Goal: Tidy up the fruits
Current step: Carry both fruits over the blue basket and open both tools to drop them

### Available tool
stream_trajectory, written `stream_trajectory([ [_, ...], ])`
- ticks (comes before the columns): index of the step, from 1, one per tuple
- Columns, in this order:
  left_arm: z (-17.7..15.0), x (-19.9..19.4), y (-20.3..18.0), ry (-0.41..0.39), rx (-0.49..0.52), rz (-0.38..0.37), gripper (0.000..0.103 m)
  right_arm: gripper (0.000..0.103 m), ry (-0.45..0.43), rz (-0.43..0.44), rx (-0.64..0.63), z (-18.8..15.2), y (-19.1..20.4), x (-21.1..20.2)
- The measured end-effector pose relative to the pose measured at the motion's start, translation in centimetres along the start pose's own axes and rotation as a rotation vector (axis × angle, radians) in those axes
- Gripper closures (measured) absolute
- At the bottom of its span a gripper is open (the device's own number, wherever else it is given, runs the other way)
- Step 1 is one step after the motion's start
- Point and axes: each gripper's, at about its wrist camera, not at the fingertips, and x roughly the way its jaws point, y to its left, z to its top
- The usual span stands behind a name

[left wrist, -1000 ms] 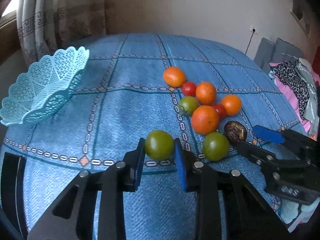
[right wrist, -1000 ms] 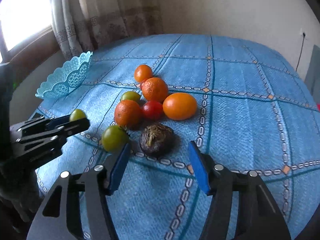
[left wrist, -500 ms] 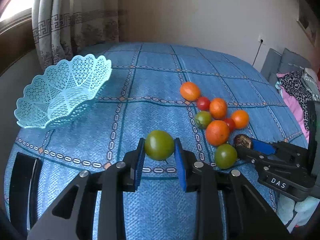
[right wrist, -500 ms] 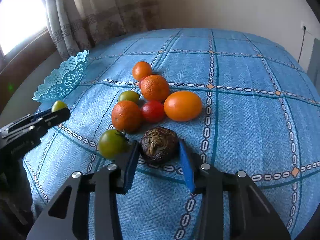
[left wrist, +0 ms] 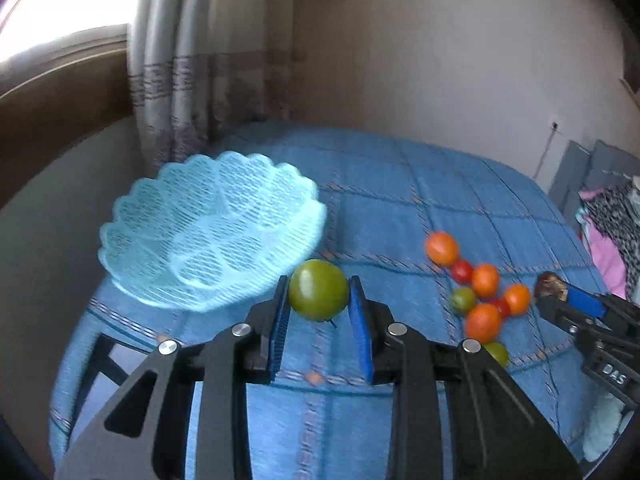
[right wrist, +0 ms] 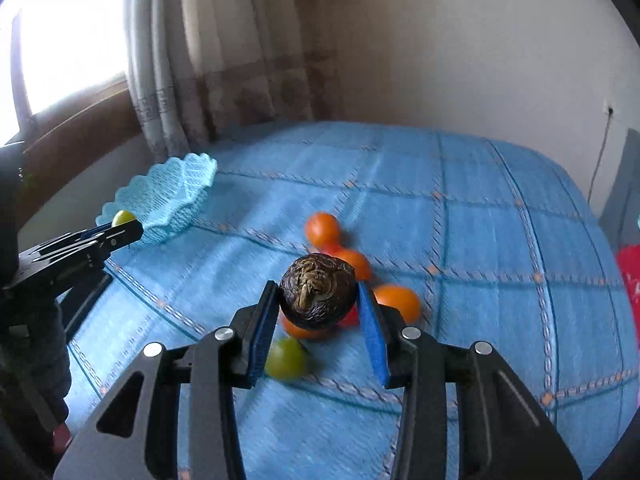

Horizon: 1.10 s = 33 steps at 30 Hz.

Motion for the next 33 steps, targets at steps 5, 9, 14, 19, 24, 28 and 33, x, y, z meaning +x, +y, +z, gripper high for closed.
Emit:
stream_trajectory([
  [5, 1.4, 0.4, 3.2, -0.031, -0.044, 0.066, 0.074, 0.063, -0.003, 0.051, -0.049, 2.3, 3.4, 1.1],
  [9, 2.0, 1.6, 5.6, -0.025, -0.088, 0.083, 0.074, 0.063, 0.025, 0.107, -0.057, 4.2, 6.3, 3.0],
  [14, 2.3, 2.1, 7.5, -0.013, -0.122, 0.081, 0.074, 0.063, 0.058, 0.183, -0.052, 6.2, 9.7, 5.7],
  [19, 2.6, 2.2, 8.6, -0.003, -0.145, 0.063, 0.062, 0.063, 0.084, 0.201, -0.064, 7.8, 12.9, 8.4],
  [24, 2.9, 1.2, 10.9, -0.046, -0.211, 0.152, 0.042, 0.063, 0.098, 0.198, -0.074, 8.7, 14.8, 10.2],
  [28, 3.3, -0.1, 12.8, -0.076, -0.279, 0.161, 0.042, 0.063, 0.117, 0.196, -0.072, 8.7, 15.3, 11.1],
  [33, 3.7, -1.8, 13.2, -0.126, -0.285, 0.171, 0.025, 0.062, 0.154, 0.206, -0.065, 8.5, 15.9, 12.4],
])
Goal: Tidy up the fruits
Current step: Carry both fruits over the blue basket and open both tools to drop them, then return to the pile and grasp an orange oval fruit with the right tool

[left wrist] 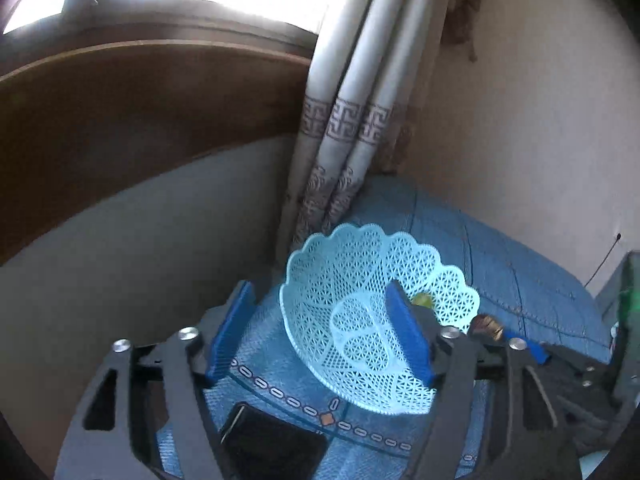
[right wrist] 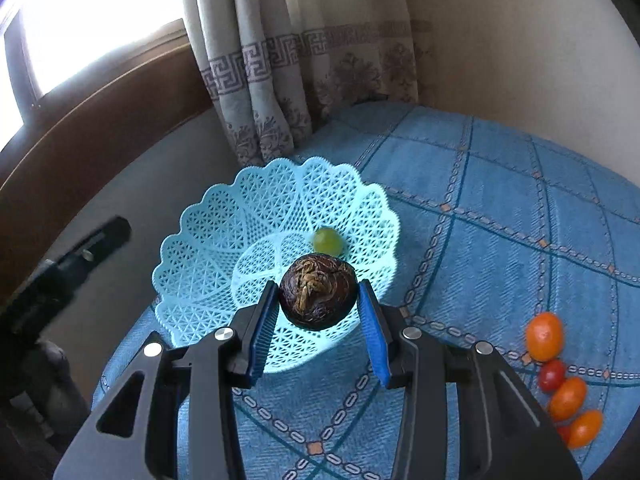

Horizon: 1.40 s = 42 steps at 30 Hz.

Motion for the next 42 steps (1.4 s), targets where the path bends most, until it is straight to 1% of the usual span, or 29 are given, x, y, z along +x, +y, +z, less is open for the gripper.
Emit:
stream_trajectory([
  [1, 0.1, -0.2, 0.0, -0.006, 0.000, 0.001, 0.021, 0.061, 0.003, 0.007, -0.001, -0.1, 0.1, 0.1],
  [2, 0.1, -0.2, -0.1, -0.011, 0.000, 0.004, 0.018, 0.055, 0.003, 0.013, -0.007, -0.2, 0.3, 0.1],
  [3, 0.2, -0.3, -0.1, -0.016, 0.001, 0.005, 0.016, 0.043, 0.000, 0.012, -0.007, -0.3, 0.3, 0.1],
  [4, 0.3, -0.4, -0.1, -0.020, 0.000, 0.006, 0.013, 0.041, -0.011, 0.010, 0.001, -0.4, 0.3, -0.2],
  [10, 0.4, -0.7, 0.2, -0.026, -0.023, 0.001, 0.008, 0.040, -0.036, -0.003, 0.020, -1.3, -0.2, -1.2],
  [13, 0.4, -0.9, 0.2, -0.031, -0.025, 0.000, 0.007, 0.038, -0.048, -0.022, 0.027, -1.8, -0.4, -1.8],
  [15, 0.4, -1.0, 0.2, -0.034, -0.028, -0.004, 0.006, 0.034, -0.059, -0.037, 0.034, -2.1, -0.6, -2.3],
  [19, 0.4, -1.2, 0.1, -0.041, -0.031, -0.015, 0.005, 0.032, -0.068, -0.074, 0.049, -2.7, -1.0, -2.9],
  [26, -0.1, -1.5, -0.5, -0.045, -0.018, -0.031, 0.004, 0.031, -0.065, -0.088, 0.090, -4.1, -2.3, -3.4],
  [35, -0.3, -2.0, -2.0, -0.044, 0.020, -0.063, 0.004, 0.029, -0.056, -0.134, 0.168, -5.4, -5.7, -4.5],
  [42, -0.8, -2.4, -3.8, -0.037, 0.065, -0.093, 0.004, 0.029, -0.045, -0.210, 0.240, -6.0, -9.3, -6.4],
])
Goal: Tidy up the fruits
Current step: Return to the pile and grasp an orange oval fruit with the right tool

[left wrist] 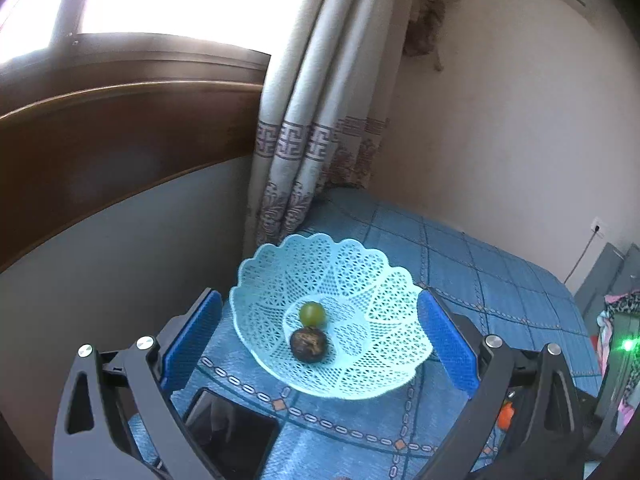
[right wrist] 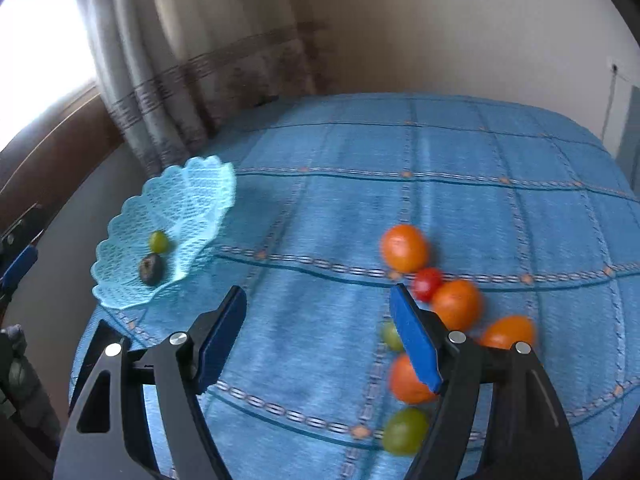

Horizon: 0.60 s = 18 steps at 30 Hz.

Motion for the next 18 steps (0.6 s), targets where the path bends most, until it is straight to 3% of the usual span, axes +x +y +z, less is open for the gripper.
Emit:
stream_trajectory([
  [9, -1.5, 0.2, -3.2, 0.025, 0.079, -0.040, 0.004, 0.029, -0.003, -0.053, 0.107, 0.2, -5.1, -1.7],
  [18, -3.4, 0.4, -6.7, 0.055, 0.198, -0.086, 0.003, 0.029, 0.067, -0.062, 0.226, -1.5, -9.6, -1.5],
])
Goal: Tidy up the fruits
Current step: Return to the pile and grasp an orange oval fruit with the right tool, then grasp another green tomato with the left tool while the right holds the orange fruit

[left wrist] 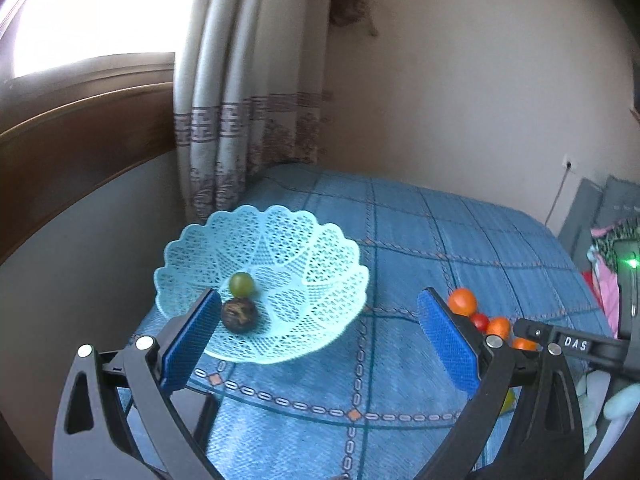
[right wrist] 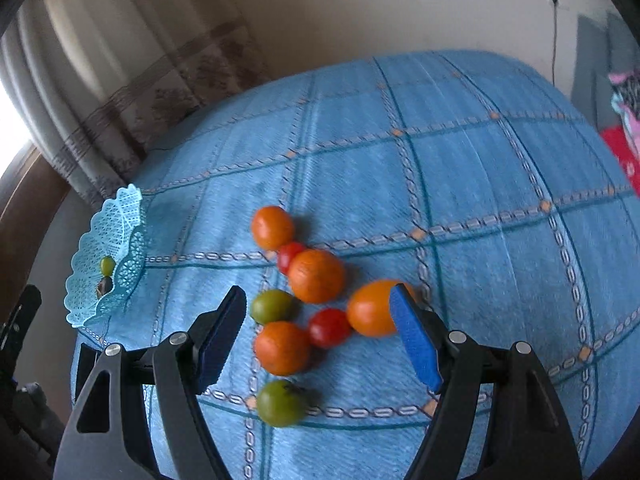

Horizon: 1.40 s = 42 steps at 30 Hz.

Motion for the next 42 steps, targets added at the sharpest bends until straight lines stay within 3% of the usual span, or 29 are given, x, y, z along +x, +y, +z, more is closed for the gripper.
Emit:
stream_trajectory([
  [11, -1.1, 0.5, -1.6, 0.035, 0.033, -0.018, 0.003, 0.030, 0.048, 0.000, 0.121, -0.4, -3.7, 1.3],
  [17, -1.3, 1.0, -2.0, 0.052, 0.045, -0.018, 0.003, 0.045, 0.064, -0.012, 0.107, -0.3, -3.7, 2.5],
  [23, -1.3, 1.1, -2.2, 0.057, 0.052, -0.023, 0.003, 0.050, 0.051, -0.020, 0.084, 0.2, -2.8, 3.7],
  [26, -1.4, 1.2, -2.3, 0.059, 0.056, -0.025, 0.003, 0.060, 0.046, -0.033, 0.075, 0.2, -2.9, 3.6],
  [33, -2.1, 1.3, -3.4, 0.077, 0.074, -0.043, 0.003, 0.060, 0.033, -0.008, 0.088, -0.4, -3.8, 2.5],
  [42, -4.3, 1.6, -8.1, 0.126, 0.168, -0.113, 0.003, 0.060, -0.024, 0.025, 0.125, -0.4, -5.8, -0.2],
])
